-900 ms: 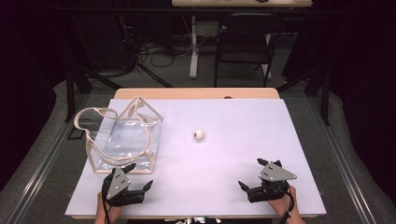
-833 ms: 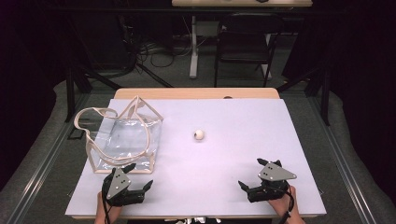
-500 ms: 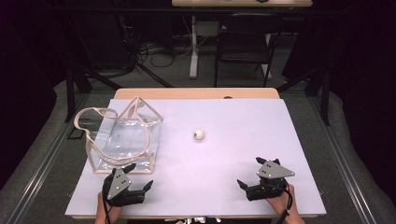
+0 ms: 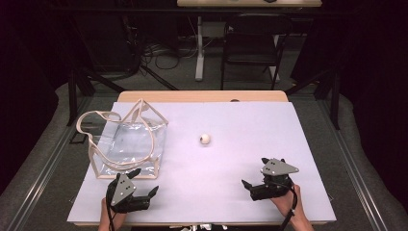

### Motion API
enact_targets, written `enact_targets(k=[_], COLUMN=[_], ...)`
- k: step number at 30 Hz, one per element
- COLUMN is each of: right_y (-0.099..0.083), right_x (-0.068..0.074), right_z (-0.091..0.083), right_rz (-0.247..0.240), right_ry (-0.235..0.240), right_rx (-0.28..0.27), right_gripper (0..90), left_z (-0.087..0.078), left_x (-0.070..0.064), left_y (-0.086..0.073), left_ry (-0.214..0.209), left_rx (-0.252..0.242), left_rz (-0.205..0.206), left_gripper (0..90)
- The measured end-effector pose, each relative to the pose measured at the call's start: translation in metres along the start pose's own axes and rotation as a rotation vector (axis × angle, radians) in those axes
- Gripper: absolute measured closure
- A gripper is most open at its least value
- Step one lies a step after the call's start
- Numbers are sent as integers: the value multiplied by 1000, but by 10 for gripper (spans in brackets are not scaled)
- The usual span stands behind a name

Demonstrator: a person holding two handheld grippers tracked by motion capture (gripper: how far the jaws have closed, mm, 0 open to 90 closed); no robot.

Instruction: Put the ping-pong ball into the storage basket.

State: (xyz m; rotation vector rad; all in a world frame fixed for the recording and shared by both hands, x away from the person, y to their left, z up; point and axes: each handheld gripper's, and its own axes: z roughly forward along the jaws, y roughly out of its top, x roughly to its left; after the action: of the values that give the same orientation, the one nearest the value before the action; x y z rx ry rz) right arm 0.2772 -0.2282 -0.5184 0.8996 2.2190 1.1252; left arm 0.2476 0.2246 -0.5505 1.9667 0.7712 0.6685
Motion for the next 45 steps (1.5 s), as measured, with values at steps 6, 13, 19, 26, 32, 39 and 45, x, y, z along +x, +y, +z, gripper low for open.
enact_targets(k=[6, 13, 19, 26, 32, 39, 45], right_y=[8, 15, 21, 27, 35, 44, 50], right_x=[-1, -4, -4, -6, -8, -11, -14], right_z=[8, 21, 30, 42, 54, 66, 79], right_rz=[1, 9, 8, 8, 7, 8, 6], right_ry=[16, 40, 56, 67, 80, 87, 100], right_rx=[19, 38, 49, 60, 61, 65, 66], right_gripper=[0, 0, 0, 0, 0, 0, 0], left_z=[1, 1, 2, 2, 2, 2, 2], left_x=[0, -1, -1, -1, -1, -1, -1], left_y=[0, 1, 0, 1, 1, 1, 1], left_ry=[0, -9, -9, -11, -12, -12, -12], left_rx=[6, 5, 5, 7, 7, 5, 1], left_rz=[2, 8, 8, 9, 8, 8, 8], left_gripper=[163, 163, 163, 163, 163, 163, 163])
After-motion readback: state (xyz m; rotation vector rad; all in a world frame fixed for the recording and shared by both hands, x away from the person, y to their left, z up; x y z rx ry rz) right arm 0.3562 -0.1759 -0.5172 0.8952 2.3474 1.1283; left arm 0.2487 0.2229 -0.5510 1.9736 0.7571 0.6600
